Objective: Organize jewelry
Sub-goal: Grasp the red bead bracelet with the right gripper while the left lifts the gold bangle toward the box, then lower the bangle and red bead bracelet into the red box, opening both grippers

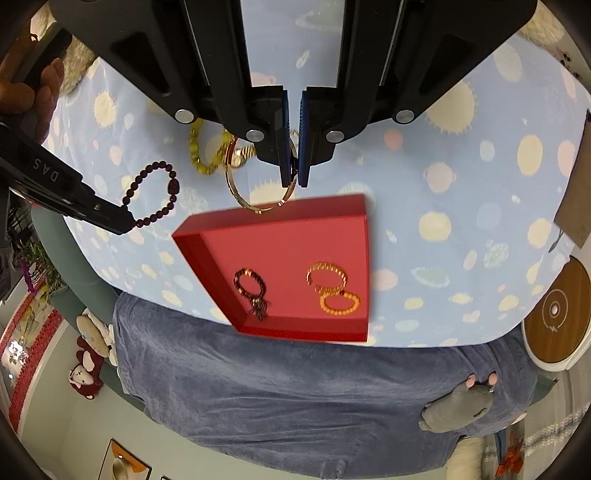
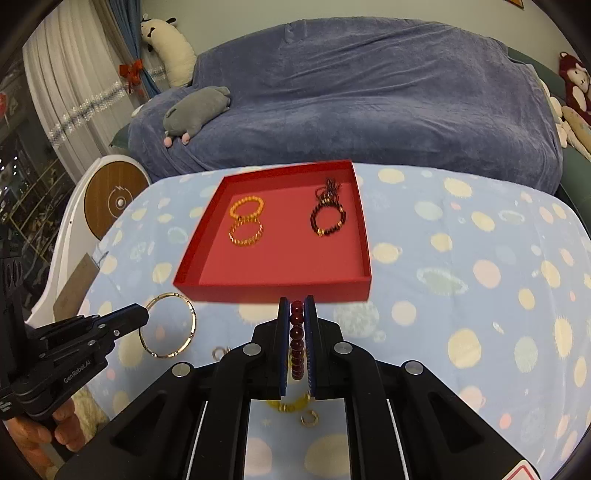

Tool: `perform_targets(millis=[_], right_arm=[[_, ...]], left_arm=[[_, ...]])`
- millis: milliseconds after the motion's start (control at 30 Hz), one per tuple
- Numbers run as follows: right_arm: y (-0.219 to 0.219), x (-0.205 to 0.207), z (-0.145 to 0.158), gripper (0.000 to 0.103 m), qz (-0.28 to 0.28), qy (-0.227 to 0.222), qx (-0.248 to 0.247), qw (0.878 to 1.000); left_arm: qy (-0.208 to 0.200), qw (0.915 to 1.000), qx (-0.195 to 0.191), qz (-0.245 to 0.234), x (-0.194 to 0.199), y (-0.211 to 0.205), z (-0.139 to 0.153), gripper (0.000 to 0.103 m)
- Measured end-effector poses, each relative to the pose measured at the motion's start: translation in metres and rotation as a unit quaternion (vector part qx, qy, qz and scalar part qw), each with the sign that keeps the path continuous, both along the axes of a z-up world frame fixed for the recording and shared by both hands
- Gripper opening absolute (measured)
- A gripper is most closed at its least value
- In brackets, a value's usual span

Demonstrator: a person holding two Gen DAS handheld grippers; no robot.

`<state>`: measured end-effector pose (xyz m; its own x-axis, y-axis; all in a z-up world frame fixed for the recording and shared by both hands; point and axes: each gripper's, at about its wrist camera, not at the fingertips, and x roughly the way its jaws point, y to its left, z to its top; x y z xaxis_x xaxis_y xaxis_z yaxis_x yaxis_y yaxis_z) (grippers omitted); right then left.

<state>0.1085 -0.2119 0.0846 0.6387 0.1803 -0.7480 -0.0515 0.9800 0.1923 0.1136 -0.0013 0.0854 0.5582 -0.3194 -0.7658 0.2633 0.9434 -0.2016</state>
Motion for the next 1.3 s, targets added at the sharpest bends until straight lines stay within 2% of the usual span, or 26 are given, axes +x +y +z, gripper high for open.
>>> perform_targets(millis=[133,233,433,600,700,767,800,833,900,967,1033,1300], right_arm=[[0.007,0.045,0.014,0.008,0.004,-0.017,0.004,1.0],[0.01,0.077,0.008,0.008,0.0,-0.009,0.024,1.0],[0.012,0.117,-0.034,0.008,-0.01,0.033,0.057,0.998],[0.013,0.133,-0.073,0.008,-0.015,0.073,0.037,0.997],[0.011,0.134,-0.083,0.008,-0.015,0.081,0.006,0.997],[0.01,0.132,-0.082,0.011,-0.02,0.07,-0.018,0.997],[0.008,0.129,-0.08,0.012,-0.022,0.065,-0.025,0.997],[0.006,0.126,-0.078,0.013,-0.024,0.061,-0.027,0.997],[0.0,0.121,-0.076,0.018,-0.031,0.055,-0.021,0.998],[-0.006,0.113,-0.074,0.024,-0.036,0.049,-0.013,0.998],[-0.01,0.102,-0.071,0.026,-0.04,0.044,-0.01,0.998],[-0.025,0.052,-0.063,0.026,-0.059,0.044,0.01,0.997]], left_arm=[[-0.027,0.9996,0.001,-0.001,0.037,-0.007,0.018,0.004],[-0.029,0.9995,0.006,0.005,0.064,-0.012,0.015,0.004],[0.011,0.9996,0.013,0.023,0.106,-0.014,-0.023,0.004],[0.033,0.9989,0.019,0.026,0.12,-0.016,-0.053,0.003],[0.036,0.9987,0.03,0.019,0.123,-0.019,-0.063,0.005],[0.031,0.9981,0.044,0.028,0.123,-0.018,-0.067,0.007],[0.029,0.9981,0.046,0.029,0.122,-0.017,-0.068,0.015],[0.026,0.998,0.048,0.033,0.12,-0.016,-0.068,0.028],[0.016,0.9977,0.049,0.044,0.116,-0.011,-0.067,0.045],[0.014,0.9976,0.047,0.048,0.111,-0.007,-0.065,0.046],[0.014,0.998,0.041,0.046,0.103,-0.003,-0.065,0.046],[0.01,0.9986,0.034,0.04,0.063,-0.002,-0.057,0.046]])
